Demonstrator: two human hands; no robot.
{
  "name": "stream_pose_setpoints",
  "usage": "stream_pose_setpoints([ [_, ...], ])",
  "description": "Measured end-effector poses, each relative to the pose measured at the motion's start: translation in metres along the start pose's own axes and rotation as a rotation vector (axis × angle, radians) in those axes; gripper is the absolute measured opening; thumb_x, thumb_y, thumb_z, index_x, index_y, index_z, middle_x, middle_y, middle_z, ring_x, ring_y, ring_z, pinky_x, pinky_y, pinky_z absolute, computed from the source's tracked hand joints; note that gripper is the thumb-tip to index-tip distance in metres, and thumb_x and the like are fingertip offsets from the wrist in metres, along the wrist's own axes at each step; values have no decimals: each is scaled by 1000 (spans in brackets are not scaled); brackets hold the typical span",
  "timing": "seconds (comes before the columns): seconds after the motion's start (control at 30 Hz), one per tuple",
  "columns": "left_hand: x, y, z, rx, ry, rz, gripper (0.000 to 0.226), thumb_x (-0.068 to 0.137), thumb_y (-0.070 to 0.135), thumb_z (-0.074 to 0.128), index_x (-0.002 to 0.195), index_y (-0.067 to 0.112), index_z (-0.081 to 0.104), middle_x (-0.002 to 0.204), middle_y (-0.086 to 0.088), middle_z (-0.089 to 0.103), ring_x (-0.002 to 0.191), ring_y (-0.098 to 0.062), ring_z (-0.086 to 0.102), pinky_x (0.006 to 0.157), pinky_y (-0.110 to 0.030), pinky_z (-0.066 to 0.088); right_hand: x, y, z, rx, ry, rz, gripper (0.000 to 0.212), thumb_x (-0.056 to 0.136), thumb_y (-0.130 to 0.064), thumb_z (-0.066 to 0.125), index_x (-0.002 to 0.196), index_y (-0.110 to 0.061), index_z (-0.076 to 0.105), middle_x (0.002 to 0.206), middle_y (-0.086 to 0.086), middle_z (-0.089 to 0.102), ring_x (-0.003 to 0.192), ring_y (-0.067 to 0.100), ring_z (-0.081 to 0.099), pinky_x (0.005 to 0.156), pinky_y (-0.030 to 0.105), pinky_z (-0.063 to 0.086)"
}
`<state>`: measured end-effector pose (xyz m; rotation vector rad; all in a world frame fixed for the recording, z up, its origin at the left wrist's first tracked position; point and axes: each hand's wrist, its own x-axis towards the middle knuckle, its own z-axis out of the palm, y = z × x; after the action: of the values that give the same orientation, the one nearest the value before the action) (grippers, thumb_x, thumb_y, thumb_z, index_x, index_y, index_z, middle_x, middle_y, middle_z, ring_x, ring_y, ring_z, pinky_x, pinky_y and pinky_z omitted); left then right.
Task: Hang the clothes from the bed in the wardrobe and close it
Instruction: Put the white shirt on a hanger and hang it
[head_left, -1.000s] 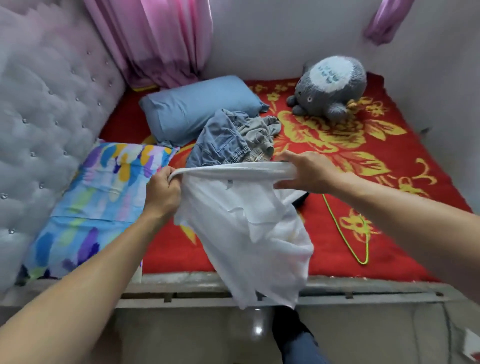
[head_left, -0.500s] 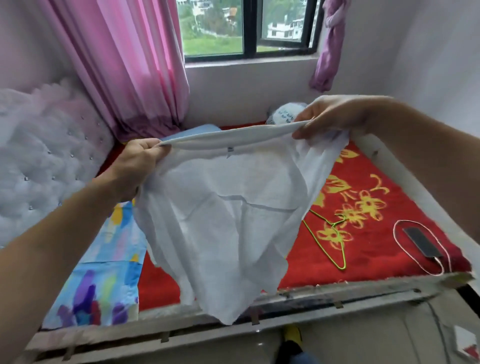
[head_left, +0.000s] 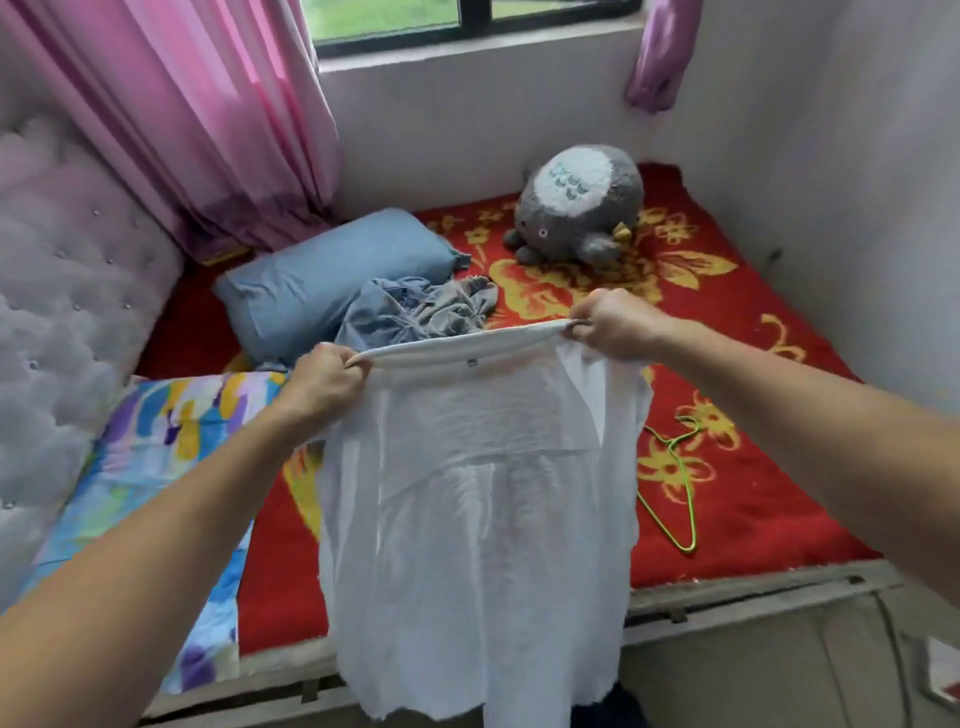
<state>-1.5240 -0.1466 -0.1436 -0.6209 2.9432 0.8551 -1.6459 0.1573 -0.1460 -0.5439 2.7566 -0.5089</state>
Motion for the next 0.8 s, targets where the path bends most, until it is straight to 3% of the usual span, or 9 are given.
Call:
stream_pose_setpoints([
  [0.07,29,0,37,67,5,-15,36,90,14,52,55,7,50,71,-25,61,75,-36,61,58,-36,35,32,28,26,-54,0,21,22,93,-32,53,82,-18,66,93,8,70,92,31,63,73,35,49],
  [0.17,64,3,92,120,5,-57,25,86,6,49,63,5,59,82,-28,65,84,-43,60,65,-38,39,73,67,63,-82,-57,50,19,94,-30,50,81,-22,61,100,12,67,97,35,61,73,37,48],
  [0.27,86,2,143,122,10,-123,19,85,5,47,72,3,61,85,-28,65,87,-45,58,68,-41,40,108,100,98,-39,-124,76,18,96,-26,48,93,-16,62,102,14,66,98,36,60,71,37,45],
  [0.43,111,-14,212,92,-46,-206,16,84,9,46,72,10,57,81,-23,64,81,-42,57,62,-40,38,146,142,160,125,-233,135,13,91,-21,48,84,-14,57,91,13,66,92,35,60,70,39,44],
  [0.5,120,-23,238,83,-62,-217,14,81,13,44,70,16,54,78,-19,64,78,-41,57,62,-39,42,153,156,189,198,-287,161,15,91,-27,51,97,-16,60,100,11,67,99,35,60,76,40,47],
  [0.57,128,-31,265,78,-76,-230,15,84,13,46,73,14,56,76,-17,64,76,-40,58,62,-40,45,157,173,219,260,-329,203,40,88,-40,60,122,-20,57,119,7,63,112,31,56,88,40,46],
  [0.63,137,-39,294,93,-86,-238,18,88,13,47,79,12,62,78,-18,65,78,-40,58,62,-38,42,158,198,247,302,-289,326,58,84,-49,63,134,-22,51,131,6,55,120,28,52,95,40,45],
  [0.8,154,-57,352,139,-64,-222,21,93,17,50,86,6,67,91,-20,56,89,-40,54,68,-36,33,149,300,302,287,-31,859,41,86,-30,59,123,-11,59,125,16,59,115,35,55,90,41,46],
])
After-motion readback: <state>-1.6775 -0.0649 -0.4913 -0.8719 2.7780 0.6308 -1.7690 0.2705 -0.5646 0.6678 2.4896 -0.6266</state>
